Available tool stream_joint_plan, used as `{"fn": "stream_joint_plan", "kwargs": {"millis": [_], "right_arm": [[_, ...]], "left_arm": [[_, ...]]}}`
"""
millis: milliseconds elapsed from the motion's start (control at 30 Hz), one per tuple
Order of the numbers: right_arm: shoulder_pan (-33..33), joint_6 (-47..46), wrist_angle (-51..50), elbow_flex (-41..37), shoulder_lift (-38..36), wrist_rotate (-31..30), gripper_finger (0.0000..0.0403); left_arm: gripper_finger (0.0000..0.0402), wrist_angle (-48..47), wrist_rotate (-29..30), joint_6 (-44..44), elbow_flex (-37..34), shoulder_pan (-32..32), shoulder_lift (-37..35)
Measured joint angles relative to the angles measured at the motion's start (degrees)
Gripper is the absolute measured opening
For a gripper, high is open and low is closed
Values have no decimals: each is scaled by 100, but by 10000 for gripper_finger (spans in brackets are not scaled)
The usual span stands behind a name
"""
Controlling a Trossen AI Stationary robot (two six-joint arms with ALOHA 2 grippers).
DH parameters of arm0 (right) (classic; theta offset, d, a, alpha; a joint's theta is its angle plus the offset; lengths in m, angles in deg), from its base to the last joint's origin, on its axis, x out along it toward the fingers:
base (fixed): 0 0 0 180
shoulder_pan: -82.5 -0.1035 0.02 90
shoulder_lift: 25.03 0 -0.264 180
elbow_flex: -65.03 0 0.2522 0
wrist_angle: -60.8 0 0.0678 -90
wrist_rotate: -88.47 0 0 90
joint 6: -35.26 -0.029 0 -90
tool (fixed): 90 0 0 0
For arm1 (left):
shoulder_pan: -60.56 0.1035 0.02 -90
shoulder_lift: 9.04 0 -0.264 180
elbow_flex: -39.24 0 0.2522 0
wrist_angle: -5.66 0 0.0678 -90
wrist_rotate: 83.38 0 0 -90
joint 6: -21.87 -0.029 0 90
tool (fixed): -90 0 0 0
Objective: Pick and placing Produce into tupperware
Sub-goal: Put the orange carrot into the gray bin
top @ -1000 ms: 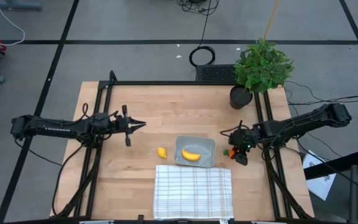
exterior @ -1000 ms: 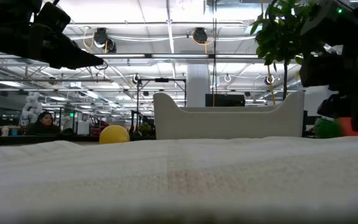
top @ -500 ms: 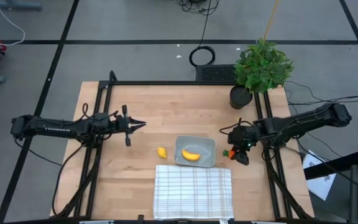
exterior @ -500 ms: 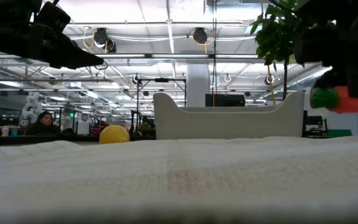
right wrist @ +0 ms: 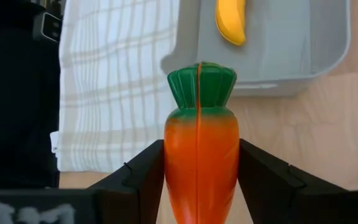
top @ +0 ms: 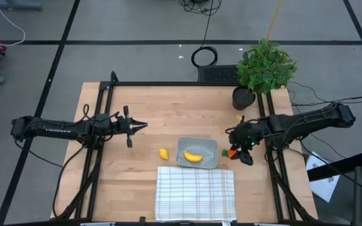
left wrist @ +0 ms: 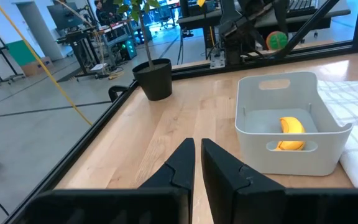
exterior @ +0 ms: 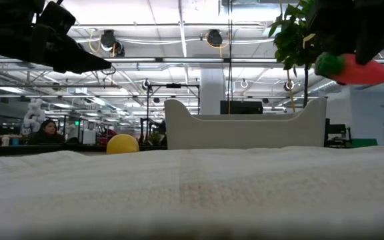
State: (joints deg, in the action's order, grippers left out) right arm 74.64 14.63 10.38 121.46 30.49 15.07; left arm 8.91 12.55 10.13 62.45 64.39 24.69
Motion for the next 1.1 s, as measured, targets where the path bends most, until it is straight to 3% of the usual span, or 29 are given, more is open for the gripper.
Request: {"fn": "stream_joint_plan", "kwargs": {"millis": [200,667,1100], "right_arm": [[0,53,-323,297,-1,-55,173],[10,795,-230,805,0,-1522,173],[157,1041,641,896,738,-1664,173]], "left_arm": [[33,0,0,-1,0,0,0],[33,0,0,-43,0,0,0],[33,0,0,-53,0,0,-2]]}}
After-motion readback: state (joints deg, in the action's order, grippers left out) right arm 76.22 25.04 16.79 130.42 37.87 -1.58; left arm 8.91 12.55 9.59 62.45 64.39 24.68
